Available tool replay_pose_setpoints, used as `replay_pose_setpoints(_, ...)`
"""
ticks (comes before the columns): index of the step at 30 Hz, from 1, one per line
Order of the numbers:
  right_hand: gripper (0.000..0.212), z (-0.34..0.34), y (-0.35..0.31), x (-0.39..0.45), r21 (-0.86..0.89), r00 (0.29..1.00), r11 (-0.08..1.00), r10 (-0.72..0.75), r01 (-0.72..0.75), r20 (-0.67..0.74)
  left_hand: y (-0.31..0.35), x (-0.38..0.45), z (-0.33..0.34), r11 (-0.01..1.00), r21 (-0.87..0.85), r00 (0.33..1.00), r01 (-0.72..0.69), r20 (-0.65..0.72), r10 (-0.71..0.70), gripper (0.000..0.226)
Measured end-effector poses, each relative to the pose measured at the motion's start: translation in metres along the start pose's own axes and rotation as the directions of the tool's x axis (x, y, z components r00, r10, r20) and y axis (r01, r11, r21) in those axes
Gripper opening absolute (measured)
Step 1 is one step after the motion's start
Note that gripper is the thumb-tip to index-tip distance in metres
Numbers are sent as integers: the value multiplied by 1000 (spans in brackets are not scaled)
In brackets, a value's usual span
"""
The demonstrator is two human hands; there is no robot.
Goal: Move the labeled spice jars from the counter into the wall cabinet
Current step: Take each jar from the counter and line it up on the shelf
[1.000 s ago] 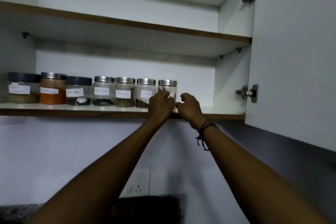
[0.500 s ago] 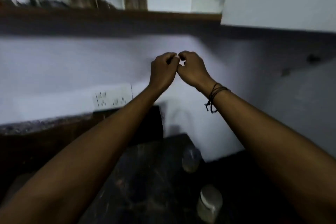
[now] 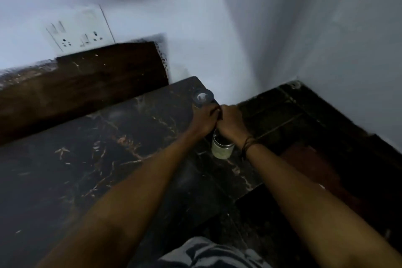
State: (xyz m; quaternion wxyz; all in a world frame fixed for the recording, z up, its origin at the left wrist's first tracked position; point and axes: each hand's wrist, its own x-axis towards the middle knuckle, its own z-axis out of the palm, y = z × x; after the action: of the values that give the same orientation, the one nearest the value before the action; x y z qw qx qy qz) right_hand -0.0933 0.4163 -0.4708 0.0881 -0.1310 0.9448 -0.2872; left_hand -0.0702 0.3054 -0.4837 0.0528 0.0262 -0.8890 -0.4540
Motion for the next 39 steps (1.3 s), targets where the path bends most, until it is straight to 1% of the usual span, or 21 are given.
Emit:
replay_pose_setpoints(2, 38, 20, 25, -12, -72, 997, 996, 53, -49, 53, -16, -9, 25, 1000, 23, 996, 20, 83, -22, 23)
replay_pose_setpoints(4, 51, 36, 45, -23, -106, 992, 991, 92, -82, 91, -27, -17, 45, 998, 43, 991, 53, 120, -58, 25)
replay_pose_setpoints(5, 56, 42, 53, -27, -96, 992, 992, 85, -76, 90, -30, -20, 52, 997, 29, 989, 77, 124, -80, 28)
replay_pose_setpoints(10, 72, 54, 75, -39, 81, 997, 995, -70, 66, 40, -42, -20, 64, 966, -128, 968, 223, 145, -204, 26)
replay_pose_setpoints(12, 81, 58, 80, -42, 69, 989, 986, -150, 149, 16, -43, -19, 64, 938, -219, 958, 269, 166, -235, 26)
replay_pose_setpoints(14, 90, 63, 83, -40, 45, 983, 982, -183, 183, -12, -42, -19, 64, 922, -269, 955, 279, 178, -237, 28)
replay_pose_setpoints(17, 97, 68, 85, -34, 116, 992, 986, -115, 120, -44, -39, -19, 64, 906, -286, 948, 312, 156, -278, 30)
replay_pose_setpoints(19, 99, 69, 83, -33, 175, 994, 980, -81, 93, -77, -42, -20, 60, 880, -334, 940, 338, 82, -330, 30)
replay_pose_setpoints(21, 96, 68, 76, -33, 255, 987, 964, -32, 72, -157, -43, -21, 52, 833, -414, 916, 368, 9, -400, 32)
replay_pose_setpoints(23, 92, 65, 70, -30, 393, 980, 915, -7, 86, -200, -42, -20, 41, 811, -465, 904, 355, -51, -425, 31)
replay_pose_setpoints(26, 82, 60, 63, -28, 613, 988, 782, -21, 112, -155, -38, -16, 21, 813, -483, 890, 325, -133, -435, 27)
replay_pose_setpoints(28, 74, 58, 54, -26, 744, 993, 662, -2, 88, -116, -38, -16, 5, 766, -558, 876, 319, -135, -463, 22)
replay_pose_setpoints(30, 63, 56, 47, -20, 838, 997, 544, 35, 42, -73, -40, -19, -3, 695, -650, 868, 308, -107, -485, 19)
replay_pose_setpoints(32, 42, 55, 35, -16, 879, 997, 476, 49, 34, -65, -39, -26, -9, 602, -749, 858, 277, -89, -505, 17)
replay_pose_setpoints(34, 22, 55, 28, -11, 890, 994, 455, 77, 32, -75, -38, -32, -12, 534, -805, 864, 257, -56, -500, 19)
replay_pose_setpoints(35, 17, 56, 26, -9, 893, 994, 449, 89, 23, -70, -39, -35, -13, 518, -812, 867, 268, -32, -497, 22)
replay_pose_setpoints(37, 16, 59, 25, -9, 896, 994, 444, 103, -12, -37, -41, -42, -16, 523, -793, 863, 313, 7, -505, 28)
replay_pose_setpoints(39, 22, 62, 26, -11, 893, 994, 445, 100, -72, 31, -44, -49, -18, 562, -754, 863, 340, 12, -505, 31)
